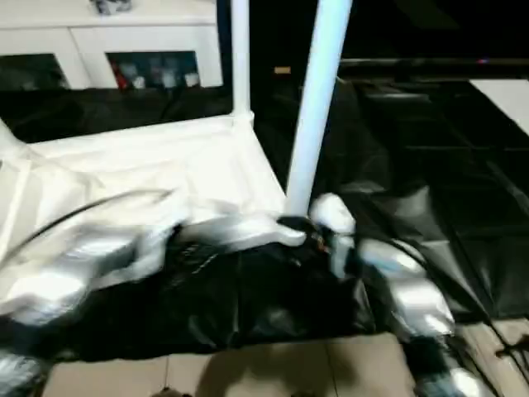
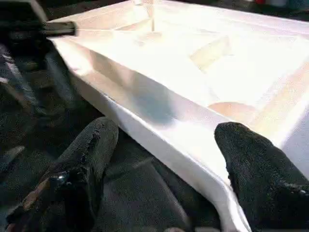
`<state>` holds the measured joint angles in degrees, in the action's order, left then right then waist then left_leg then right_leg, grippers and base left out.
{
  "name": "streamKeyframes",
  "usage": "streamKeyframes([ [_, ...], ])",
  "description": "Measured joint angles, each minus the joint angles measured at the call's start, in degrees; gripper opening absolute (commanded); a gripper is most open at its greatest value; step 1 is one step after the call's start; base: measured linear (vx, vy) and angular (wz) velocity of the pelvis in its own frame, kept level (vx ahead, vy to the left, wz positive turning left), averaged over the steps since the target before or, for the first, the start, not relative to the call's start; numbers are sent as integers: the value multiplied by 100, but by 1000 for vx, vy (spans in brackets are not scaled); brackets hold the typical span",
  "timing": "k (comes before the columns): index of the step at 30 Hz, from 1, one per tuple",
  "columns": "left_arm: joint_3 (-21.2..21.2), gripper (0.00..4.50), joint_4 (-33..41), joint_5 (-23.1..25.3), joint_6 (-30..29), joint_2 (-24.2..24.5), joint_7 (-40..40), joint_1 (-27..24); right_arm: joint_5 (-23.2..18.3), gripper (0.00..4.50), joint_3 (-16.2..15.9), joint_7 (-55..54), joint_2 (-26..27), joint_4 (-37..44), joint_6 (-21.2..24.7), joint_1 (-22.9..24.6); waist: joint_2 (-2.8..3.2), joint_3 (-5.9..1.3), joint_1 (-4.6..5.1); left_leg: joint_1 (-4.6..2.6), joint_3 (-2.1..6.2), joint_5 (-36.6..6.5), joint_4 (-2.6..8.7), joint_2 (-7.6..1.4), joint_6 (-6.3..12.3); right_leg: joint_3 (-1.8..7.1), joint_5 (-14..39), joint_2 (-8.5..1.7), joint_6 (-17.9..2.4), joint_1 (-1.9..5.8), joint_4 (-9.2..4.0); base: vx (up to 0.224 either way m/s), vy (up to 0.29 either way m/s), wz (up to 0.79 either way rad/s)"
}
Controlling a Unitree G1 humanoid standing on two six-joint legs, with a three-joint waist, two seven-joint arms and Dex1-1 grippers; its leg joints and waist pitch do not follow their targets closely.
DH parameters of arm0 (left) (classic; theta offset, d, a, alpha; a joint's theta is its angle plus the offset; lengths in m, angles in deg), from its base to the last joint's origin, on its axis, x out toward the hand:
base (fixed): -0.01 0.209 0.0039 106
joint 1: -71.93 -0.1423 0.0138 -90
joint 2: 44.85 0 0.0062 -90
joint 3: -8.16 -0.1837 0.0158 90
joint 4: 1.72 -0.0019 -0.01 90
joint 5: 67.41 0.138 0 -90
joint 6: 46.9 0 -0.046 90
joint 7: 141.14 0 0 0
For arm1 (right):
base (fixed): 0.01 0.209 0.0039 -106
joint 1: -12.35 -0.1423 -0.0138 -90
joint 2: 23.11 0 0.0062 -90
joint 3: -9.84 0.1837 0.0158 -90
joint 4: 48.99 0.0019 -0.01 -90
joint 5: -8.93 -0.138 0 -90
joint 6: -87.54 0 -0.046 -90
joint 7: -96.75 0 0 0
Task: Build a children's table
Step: Rotate table base
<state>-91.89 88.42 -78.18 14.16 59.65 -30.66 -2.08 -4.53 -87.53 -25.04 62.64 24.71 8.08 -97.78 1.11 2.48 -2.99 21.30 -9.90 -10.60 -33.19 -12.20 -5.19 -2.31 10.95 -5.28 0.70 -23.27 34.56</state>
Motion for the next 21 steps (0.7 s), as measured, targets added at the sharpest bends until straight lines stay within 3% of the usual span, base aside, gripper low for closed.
streamKeyframes([
  [3, 139, 173, 819, -108, -556, 613, -59, -600, 96, 369, -170, -104, 425, -286, -105, -222, -17, 2, 0, -9, 0, 2, 0, -3, -8, 4, 0, 1, -1, 1, 10, 0, 0, 0],
  [9, 193, 219, 1055, 227, -658, 669, 532, -944, 369, 369, -384, -749, 1031, -891, -434, -539, -44, 15, -71, -15, 2, 7, -4, 1, -16, 8, 0, -5, -2, 9, 35, 0, 0, 0],
  [15, 386, 270, 902, 552, -436, 416, 1497, -987, 428, 369, 148, -2263, 1794, -1852, -628, -1192, -36, 27, -21, -26, 14, 15, -5, 7, -30, 6, -9, 1, -13, 8, 57, 0, 0, 0],
  [21, 336, 308, 989, 555, -443, 374, 1602, -1031, 435, 369, 418, -3177, 1922, -2507, -900, -1565, -37, 27, -76, -20, 18, 16, -5, 9, -31, 2, -9, 2, -13, 8, 56, 0, 0, 0],
])
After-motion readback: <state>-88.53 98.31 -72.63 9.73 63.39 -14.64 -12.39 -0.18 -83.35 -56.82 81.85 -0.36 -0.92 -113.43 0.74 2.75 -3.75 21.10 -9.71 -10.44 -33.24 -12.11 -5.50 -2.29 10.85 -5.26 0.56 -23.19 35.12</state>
